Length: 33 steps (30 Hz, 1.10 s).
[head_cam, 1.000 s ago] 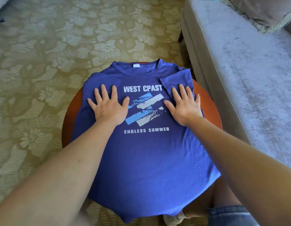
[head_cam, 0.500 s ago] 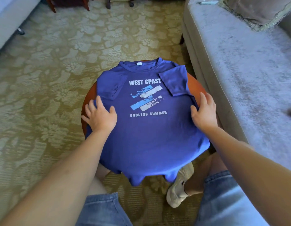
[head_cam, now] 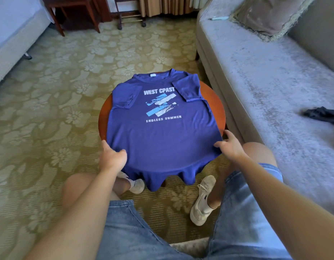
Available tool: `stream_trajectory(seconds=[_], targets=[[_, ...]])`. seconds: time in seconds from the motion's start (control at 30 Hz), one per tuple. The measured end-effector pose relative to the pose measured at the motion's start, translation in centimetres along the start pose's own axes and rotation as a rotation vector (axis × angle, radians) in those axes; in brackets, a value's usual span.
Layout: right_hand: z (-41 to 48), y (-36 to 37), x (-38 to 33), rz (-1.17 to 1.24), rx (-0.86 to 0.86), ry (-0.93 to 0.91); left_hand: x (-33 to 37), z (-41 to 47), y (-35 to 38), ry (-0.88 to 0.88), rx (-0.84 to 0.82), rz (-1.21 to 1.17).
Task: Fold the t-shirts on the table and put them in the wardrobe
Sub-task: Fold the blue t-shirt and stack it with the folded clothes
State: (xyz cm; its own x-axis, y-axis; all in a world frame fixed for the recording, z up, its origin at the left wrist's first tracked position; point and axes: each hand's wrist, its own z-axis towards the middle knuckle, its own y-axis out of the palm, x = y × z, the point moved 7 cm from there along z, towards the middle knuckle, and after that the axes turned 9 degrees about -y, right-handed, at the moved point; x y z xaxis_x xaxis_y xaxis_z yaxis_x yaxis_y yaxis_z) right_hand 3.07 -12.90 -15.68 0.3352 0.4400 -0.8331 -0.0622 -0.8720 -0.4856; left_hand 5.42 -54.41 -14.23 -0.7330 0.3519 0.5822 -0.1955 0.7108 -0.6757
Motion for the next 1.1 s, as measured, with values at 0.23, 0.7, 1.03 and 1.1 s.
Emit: stream_trajectory(seconds=[0.23, 0.7, 1.03, 1.1], targets=[[-1.4, -1.0, -0.3, -0.04, 0.134, -0.053, 0.5, -1.1, -0.5, 0.132, -0.024, 0.033], [2.1, 0.2, -8.6, 0.136, 0.129, -0.268, 6.9, -1.9, -2.8, 0.349, -0.009, -0.438], [8.6, -0.1, -13.9, 0.198, -0.004, -0.267, 13.9, 4.0, -2.0, 0.214, -0.11, -0.327], [9.1, 0.2, -11.6, -0.065, -0.044, -0.231, 12.3, 4.5, -0.9, 0.214, -0.112, -0.136]])
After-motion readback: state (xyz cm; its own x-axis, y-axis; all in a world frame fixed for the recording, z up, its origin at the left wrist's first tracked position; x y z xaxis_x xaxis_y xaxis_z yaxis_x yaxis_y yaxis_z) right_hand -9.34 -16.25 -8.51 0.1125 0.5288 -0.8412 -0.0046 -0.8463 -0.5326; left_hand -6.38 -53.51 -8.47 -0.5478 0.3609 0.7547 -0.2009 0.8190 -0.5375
